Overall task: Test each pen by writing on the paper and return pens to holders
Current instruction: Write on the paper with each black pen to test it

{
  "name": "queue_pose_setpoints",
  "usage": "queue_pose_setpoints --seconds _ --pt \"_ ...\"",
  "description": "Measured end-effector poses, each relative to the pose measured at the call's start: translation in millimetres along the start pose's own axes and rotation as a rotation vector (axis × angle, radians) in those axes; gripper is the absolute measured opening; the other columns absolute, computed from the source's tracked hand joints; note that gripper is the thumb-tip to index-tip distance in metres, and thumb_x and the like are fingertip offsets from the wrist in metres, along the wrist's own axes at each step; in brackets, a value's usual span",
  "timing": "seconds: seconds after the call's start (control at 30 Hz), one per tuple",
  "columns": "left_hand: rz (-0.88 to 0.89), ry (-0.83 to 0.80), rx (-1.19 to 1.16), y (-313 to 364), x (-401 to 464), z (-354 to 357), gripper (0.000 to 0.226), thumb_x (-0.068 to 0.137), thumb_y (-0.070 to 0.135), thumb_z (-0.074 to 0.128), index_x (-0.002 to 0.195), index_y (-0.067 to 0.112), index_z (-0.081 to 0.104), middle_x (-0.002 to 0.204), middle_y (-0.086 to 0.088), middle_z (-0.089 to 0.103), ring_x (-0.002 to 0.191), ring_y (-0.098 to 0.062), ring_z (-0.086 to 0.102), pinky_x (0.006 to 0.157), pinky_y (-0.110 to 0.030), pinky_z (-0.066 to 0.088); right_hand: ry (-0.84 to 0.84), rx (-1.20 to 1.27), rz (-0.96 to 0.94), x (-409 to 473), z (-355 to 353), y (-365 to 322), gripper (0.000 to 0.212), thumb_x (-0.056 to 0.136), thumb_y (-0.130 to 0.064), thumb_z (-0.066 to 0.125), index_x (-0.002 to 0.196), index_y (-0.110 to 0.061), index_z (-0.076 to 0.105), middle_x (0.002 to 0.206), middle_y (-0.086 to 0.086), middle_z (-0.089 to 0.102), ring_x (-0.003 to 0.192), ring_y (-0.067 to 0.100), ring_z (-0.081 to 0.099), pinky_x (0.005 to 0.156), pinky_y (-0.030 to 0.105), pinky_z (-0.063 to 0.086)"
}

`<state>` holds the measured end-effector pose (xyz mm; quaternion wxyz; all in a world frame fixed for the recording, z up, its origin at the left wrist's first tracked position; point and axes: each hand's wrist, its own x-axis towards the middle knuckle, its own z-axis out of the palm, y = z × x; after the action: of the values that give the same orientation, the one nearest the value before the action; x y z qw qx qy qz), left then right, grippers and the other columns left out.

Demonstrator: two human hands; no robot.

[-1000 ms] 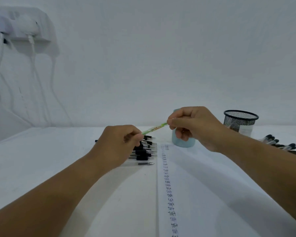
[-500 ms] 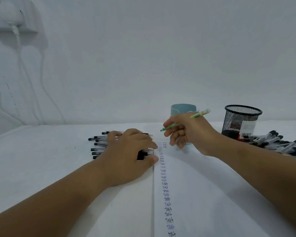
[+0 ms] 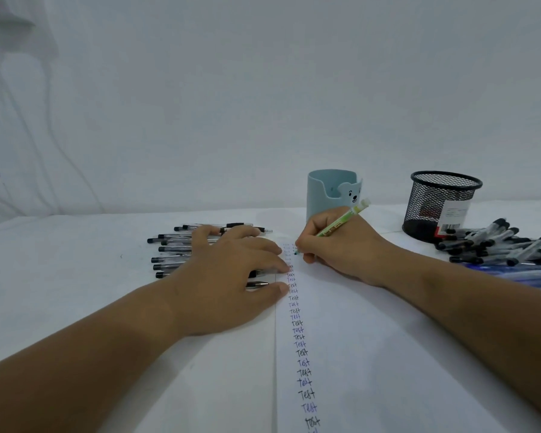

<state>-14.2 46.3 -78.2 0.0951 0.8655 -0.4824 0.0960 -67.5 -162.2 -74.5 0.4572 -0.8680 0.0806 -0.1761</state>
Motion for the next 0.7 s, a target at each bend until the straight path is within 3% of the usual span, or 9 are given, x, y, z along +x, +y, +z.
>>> queue_pose_setpoints --seconds 0.17,0.57,0.7 --pt "-0.009 -0.010 -0.009 -0.2 -1.5 0.2 0.074 0.071 0.080 0.014 0.127 0.056 0.055 0.143 0.038 0.041 0.146 0.006 0.015 0.117 -0.046 0.000 -0.005 -0.052 0.025 -0.7 0.9 -1.1 0.011 0.079 -0.019 0.069 0.069 -0.014 0.073 0.068 -0.001 0.074 0.067 0.009 0.061 0.081 0.045 0.058" --pt "-0.018 -0.029 0.005 1.3 -2.6 -1.8 0.076 0.071 0.080 0.011 0.130 0.056 0.052 0.144 0.037 0.038 0.146 0.006 0.012 0.117 -0.046 -0.002 -0.023 -0.071 0.005 -3.1 1.6 -3.6 0.014 0.080 -0.019 0.070 0.066 -0.014 0.070 0.065 -0.002 0.073 0.065 0.005 0.059 0.075 0.034 0.054" --pt "-0.022 -0.037 0.008 3.2 -3.5 -2.6 0.077 0.070 0.080 0.010 0.131 0.056 0.052 0.145 0.037 0.038 0.146 0.006 0.012 0.117 -0.048 0.000 0.006 -0.125 -0.027 -4.1 1.6 -5.4 0.020 0.079 -0.018 0.068 0.059 -0.015 0.065 0.060 -0.002 0.069 0.054 0.002 0.052 0.059 0.022 0.046"
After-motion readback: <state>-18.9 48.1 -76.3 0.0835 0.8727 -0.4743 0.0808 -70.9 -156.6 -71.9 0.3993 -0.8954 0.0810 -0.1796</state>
